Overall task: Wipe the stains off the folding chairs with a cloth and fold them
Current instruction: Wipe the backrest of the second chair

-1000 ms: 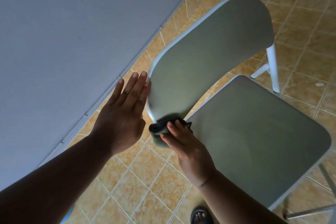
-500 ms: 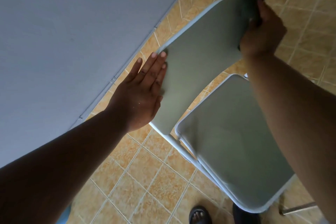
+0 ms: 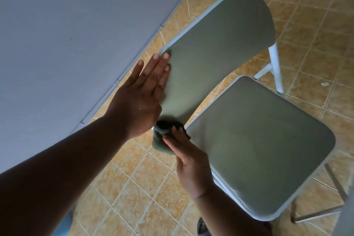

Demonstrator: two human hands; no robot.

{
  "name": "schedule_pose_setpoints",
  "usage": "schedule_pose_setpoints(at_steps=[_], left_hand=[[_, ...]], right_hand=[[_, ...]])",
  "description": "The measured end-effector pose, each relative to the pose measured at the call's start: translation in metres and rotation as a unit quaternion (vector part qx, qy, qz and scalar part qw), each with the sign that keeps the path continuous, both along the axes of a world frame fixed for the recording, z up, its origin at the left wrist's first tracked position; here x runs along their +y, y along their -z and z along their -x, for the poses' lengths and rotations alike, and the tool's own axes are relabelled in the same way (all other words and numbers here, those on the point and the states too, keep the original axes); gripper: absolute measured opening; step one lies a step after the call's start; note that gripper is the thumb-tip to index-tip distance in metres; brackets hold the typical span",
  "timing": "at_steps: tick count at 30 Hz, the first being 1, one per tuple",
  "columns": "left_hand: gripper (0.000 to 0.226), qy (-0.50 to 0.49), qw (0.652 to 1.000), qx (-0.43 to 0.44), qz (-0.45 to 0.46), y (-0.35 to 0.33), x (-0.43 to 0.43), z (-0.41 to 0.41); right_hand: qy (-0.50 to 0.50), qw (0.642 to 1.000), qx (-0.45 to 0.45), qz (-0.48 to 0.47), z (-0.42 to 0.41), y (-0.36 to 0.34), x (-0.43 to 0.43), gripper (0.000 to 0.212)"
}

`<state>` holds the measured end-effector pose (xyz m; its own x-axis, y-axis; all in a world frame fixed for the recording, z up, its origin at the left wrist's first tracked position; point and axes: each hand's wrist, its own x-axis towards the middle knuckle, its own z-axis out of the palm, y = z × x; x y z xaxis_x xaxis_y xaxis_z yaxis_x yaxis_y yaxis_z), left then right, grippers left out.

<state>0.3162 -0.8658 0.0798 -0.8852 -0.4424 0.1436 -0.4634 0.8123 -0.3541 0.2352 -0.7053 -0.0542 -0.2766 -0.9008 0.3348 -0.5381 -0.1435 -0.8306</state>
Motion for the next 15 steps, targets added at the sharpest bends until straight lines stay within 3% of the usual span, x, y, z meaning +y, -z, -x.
schedule_pose_setpoints(at_steps=[3,9,12,15], left_hand=[[0.074,-0.003,1.0,-0.006,-0.004,-0.001,0.001,0.0],[0.072,-0.011,1.0,-0.018,-0.012,-0.002,0.002,0.0],[0.075,-0.025,0.999,-0.021,-0.026,0.0,0.004,0.001],[0.075,-0.035,0.999,-0.023,-0.033,0.001,0.005,0.001]], right_hand=[[0.02,0.998,-0.052,-0.02,0.046,-0.013,-0.004,0.051],[0.306,0.949,-0.073,-0.015,0.176,-0.042,-0.089,0.047],[0.335,0.936,-0.106,-0.033,0.163,-0.043,-0.113,0.051],[0.303,0.945,-0.124,-0.026,0.094,-0.028,-0.094,0.055]])
